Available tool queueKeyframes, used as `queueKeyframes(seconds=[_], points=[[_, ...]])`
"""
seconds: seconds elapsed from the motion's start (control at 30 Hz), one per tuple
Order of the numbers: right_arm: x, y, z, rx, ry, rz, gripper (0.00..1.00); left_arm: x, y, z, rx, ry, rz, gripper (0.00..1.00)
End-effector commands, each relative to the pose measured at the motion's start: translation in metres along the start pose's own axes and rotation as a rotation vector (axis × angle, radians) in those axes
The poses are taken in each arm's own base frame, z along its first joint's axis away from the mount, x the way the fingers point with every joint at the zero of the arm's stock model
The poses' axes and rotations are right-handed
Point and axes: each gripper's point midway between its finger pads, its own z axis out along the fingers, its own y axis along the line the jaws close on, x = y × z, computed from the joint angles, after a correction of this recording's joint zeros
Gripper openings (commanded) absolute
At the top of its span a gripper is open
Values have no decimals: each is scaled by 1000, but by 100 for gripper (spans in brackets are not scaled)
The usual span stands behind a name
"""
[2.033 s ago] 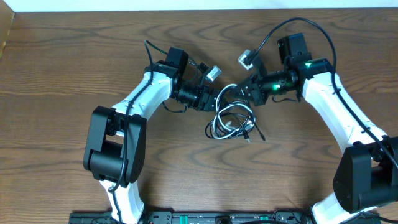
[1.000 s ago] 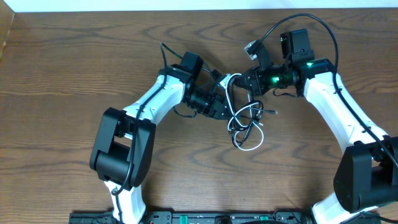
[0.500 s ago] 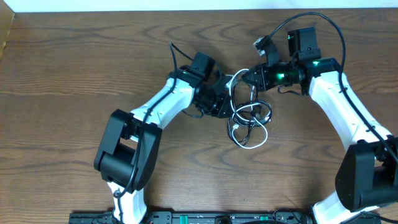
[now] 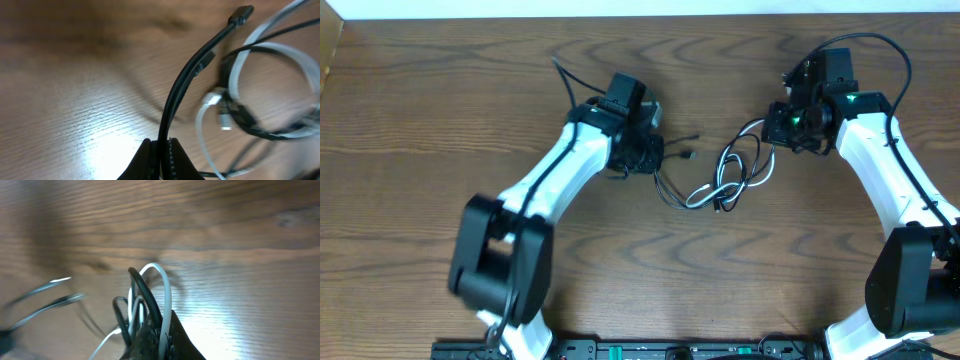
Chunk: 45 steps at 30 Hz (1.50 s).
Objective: Untangle cables
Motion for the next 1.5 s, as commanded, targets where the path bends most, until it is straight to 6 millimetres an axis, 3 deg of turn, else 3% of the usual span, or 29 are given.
queueKeyframes(seconds=[0.0, 0.27, 0.33, 0.43, 0.5, 0.6, 0.67, 0.8, 1.0, 1.13, 1.33, 1.47], points=[[-14, -13, -13, 95, -70, 43, 1, -24, -26, -57, 27, -170, 50, 7], [-11, -16, -12, 108, -60, 48, 6, -49, -78, -168, 149, -511, 113, 7], [-10, -15, -12, 102, -55, 48, 7, -50, -85, -182, 173, -552, 105, 7], [-9, -11, -12, 80, -47, 44, 24, -54, -98, -209, 224, -636, 96, 7], [-6, 2, -12, 2, -27, -6, 61, -58, -106, -224, 261, -687, 80, 7], [-2, 29, -17, -144, -3, -111, 84, -63, -114, -237, 301, -729, 75, 7], [0, 45, -26, -229, -4, -178, 91, -65, -120, -242, 334, -743, 94, 7], [5, 65, -37, -341, 0, -215, 88, -65, -122, -243, 343, -744, 87, 8], [14, 85, -35, -392, 33, -207, 71, -68, -120, -246, 343, -762, 88, 7], [28, 104, -19, -358, 91, -117, 52, -74, -115, -253, 352, -785, 54, 7], [59, 126, 23, -319, 214, -45, 42, -76, -113, -256, 354, -792, 39, 7], [77, 126, 48, -280, 284, -16, 37, -75, -113, -255, 354, -789, 38, 8]])
